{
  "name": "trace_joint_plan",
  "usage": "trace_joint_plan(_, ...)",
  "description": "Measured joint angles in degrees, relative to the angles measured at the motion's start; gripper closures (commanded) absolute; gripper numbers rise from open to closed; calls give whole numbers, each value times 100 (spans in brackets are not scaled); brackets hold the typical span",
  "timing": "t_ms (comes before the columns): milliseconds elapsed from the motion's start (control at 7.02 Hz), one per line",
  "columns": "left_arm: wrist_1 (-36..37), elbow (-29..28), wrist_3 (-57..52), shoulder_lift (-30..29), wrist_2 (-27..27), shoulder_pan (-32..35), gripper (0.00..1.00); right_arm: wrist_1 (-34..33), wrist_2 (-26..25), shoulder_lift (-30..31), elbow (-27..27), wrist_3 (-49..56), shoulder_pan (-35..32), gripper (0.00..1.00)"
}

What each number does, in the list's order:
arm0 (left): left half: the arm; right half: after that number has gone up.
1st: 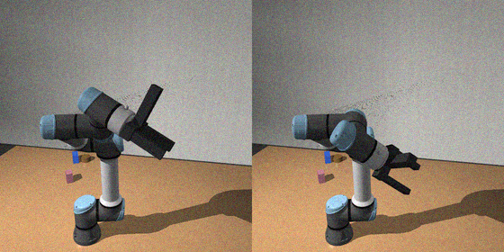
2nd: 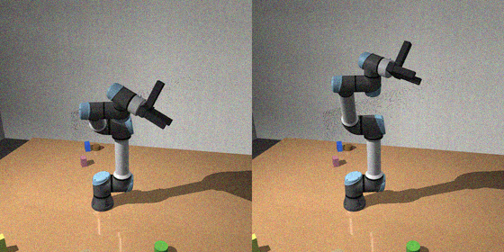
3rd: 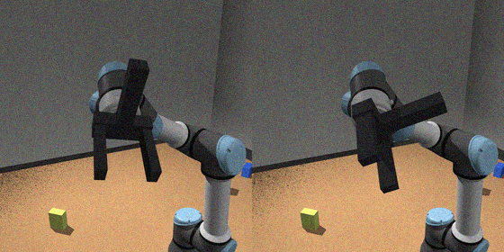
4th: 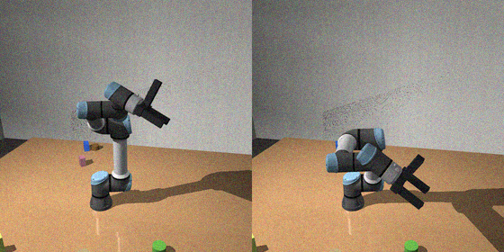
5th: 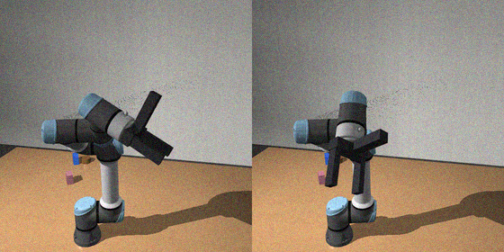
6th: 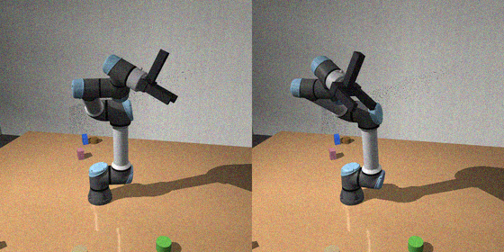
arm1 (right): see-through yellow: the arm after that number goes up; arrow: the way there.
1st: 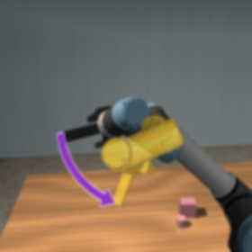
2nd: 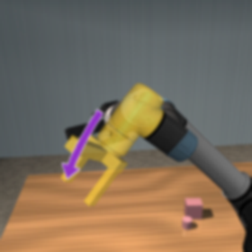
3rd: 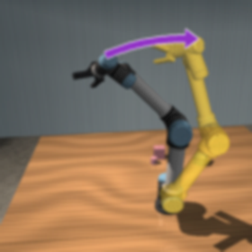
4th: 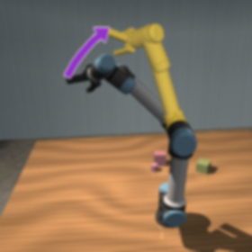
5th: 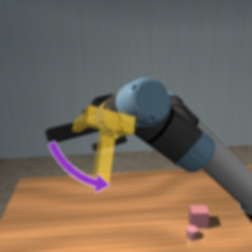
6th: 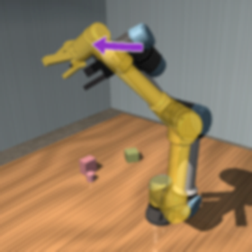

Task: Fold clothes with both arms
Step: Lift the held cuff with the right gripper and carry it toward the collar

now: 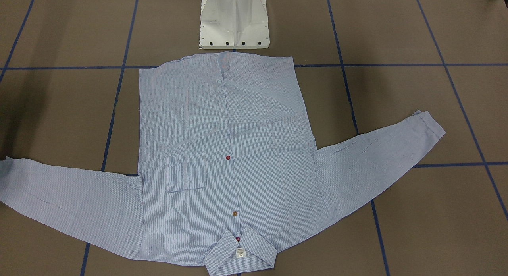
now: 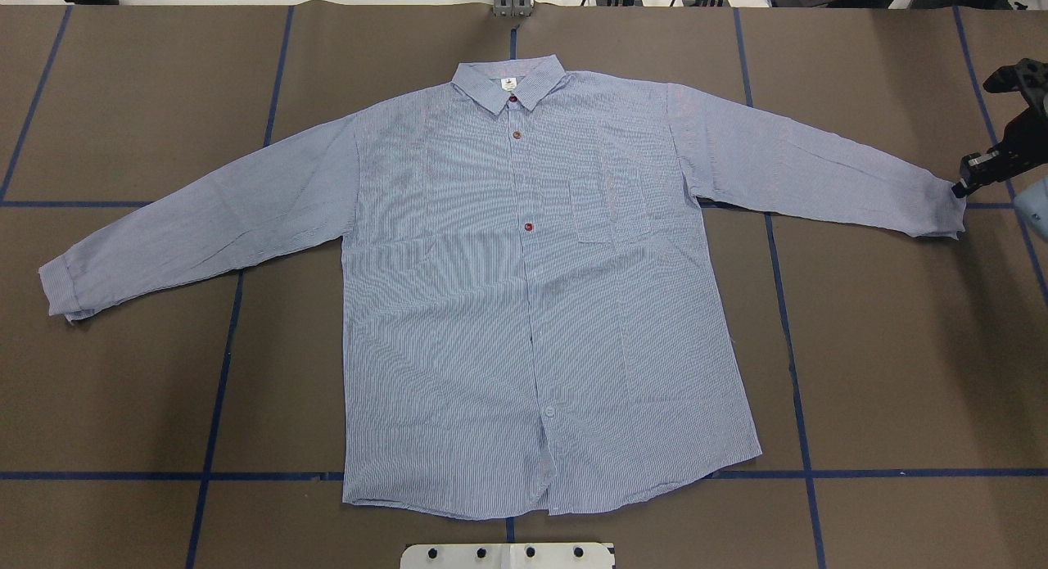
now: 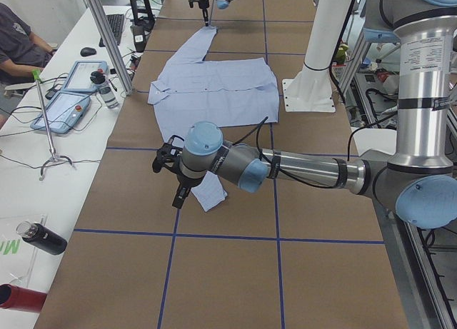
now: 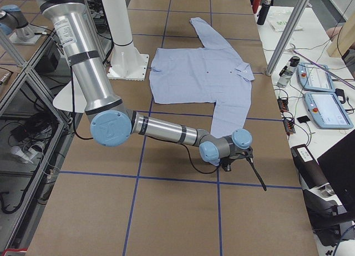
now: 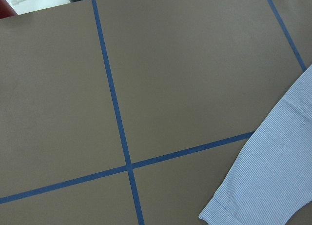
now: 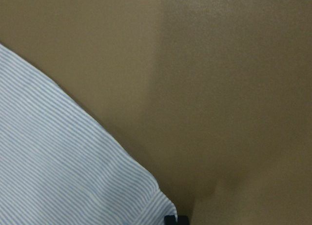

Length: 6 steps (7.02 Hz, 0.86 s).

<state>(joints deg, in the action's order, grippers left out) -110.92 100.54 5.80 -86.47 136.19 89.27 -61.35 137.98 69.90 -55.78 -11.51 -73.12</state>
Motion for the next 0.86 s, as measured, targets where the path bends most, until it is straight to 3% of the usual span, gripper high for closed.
trace_joint_plan(285,0,16,0,1,5,2,1,-182,59,-40,-605,-367,-3,100)
trace_joint_plan(855,-8,40,0,-1,88,1,1,-334,295,-523,-1794,-3022,667,100)
